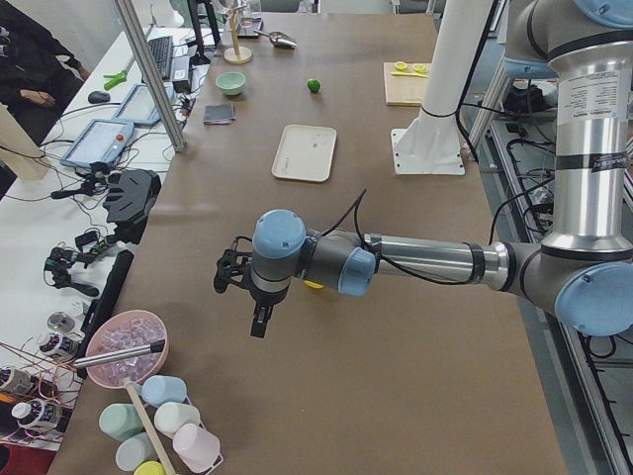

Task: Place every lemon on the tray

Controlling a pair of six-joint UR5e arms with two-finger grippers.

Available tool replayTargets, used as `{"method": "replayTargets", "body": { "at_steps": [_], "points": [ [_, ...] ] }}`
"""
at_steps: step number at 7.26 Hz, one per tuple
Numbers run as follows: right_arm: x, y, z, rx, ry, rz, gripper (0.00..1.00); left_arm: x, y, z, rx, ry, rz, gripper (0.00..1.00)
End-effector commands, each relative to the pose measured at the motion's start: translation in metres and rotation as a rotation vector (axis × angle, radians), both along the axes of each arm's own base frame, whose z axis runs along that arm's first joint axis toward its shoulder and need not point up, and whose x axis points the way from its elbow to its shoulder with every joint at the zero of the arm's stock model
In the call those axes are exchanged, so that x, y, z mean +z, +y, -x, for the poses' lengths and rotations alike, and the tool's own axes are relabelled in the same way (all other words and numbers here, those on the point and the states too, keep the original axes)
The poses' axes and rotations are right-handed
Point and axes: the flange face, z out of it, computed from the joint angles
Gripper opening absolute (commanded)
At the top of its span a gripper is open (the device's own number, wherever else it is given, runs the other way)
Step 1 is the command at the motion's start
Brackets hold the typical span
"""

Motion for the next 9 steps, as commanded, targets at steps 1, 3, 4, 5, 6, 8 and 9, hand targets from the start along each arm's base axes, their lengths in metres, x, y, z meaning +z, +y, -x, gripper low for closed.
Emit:
{"method": "replayTargets", "body": {
  "at_steps": [1, 3, 4, 5, 6, 8, 9],
  "points": [
    [-0.013, 0.000, 0.003, 0.041, -0.052, 0.030, 1.00, -0.002, -0.001, -0.002, 0.009, 0.007, -0.008, 0.98],
    [-0.020, 0.008, 0.011, 0.026, -0.180, 0.041, 1.00, -0.003, 0.003, -0.009, 0.021, 0.048, -0.025, 0.98],
    [-0.032, -0.001, 0.013, 0.020, -0.189, 0.020, 1.00, -0.011, -0.002, -0.012, -0.022, 0.102, 0.022, 0.98],
    [-0.041, -0.004, 0.023, -0.005, -0.236, 0.011, 1.00, -0.022, -0.012, -0.022, -0.018, 0.117, 0.011, 0.98],
    [-0.045, -0.005, 0.032, -0.028, -0.239, -0.004, 1.00, -0.011, -0.019, -0.034, 0.009, 0.119, -0.022, 0.98],
    [-0.058, -0.011, 0.053, -0.067, -0.240, -0.110, 1.00, -0.001, -0.035, -0.050, 0.041, 0.117, -0.093, 0.98],
    [-0.068, -0.019, 0.078, -0.074, -0.230, -0.119, 1.00, -0.009, -0.040, -0.051, 0.042, 0.114, -0.111, 0.98]
  ]
}}
